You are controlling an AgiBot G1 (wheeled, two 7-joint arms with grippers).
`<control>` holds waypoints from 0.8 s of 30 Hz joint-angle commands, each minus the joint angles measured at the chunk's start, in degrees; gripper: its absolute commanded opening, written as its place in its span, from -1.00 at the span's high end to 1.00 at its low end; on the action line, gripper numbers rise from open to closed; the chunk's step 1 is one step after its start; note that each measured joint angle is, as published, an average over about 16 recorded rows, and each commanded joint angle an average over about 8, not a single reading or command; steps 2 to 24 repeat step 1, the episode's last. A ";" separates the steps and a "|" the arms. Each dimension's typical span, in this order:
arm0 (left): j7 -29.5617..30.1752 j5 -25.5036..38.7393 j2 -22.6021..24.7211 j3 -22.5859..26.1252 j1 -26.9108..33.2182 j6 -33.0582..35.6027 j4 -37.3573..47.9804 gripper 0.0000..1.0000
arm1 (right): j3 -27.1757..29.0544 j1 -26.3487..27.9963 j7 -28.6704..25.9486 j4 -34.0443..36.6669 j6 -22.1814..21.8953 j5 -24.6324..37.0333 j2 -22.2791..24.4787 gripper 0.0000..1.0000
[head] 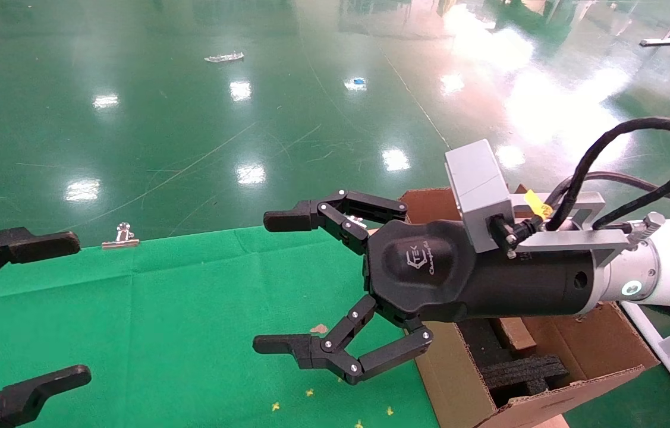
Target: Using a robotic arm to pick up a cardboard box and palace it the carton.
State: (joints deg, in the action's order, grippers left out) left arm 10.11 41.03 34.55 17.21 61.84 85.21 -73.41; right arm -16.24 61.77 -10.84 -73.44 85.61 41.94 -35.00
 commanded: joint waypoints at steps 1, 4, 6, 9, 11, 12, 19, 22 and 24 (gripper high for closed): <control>0.00 0.00 0.00 0.00 0.00 0.00 0.00 -1.00 | 0.00 0.00 0.00 0.00 0.00 0.00 0.00 -1.00; 0.00 0.00 0.00 0.00 0.00 0.00 0.00 -1.00 | 0.00 0.00 0.00 0.00 0.00 0.00 0.00 -1.00; 0.00 0.00 0.00 0.00 0.00 0.00 0.00 -1.00 | 0.00 0.00 0.00 0.00 0.00 0.00 0.00 -1.00; 0.00 0.00 0.00 0.00 0.00 0.00 0.00 -1.00 | 0.00 0.00 0.00 0.00 0.00 0.00 0.00 -1.00; 0.00 0.00 0.00 0.00 0.00 0.00 0.00 -1.00 | 0.00 0.00 0.00 0.00 0.00 0.00 0.00 -1.00; 0.00 0.00 0.00 0.00 0.00 0.00 0.00 -1.00 | 0.00 0.00 0.00 0.00 0.00 0.00 0.00 -1.00; 0.00 0.00 0.00 0.00 0.00 0.00 0.00 -1.00 | 0.00 0.00 0.00 0.00 0.00 0.00 0.00 -1.00; 0.00 0.00 0.00 0.00 0.00 0.00 0.00 -1.00 | 0.00 0.00 0.00 0.00 0.00 0.00 0.00 -1.00; 0.00 0.00 0.00 0.00 0.00 0.00 0.00 -1.00 | 0.00 0.00 0.00 0.00 0.00 0.00 0.00 -1.00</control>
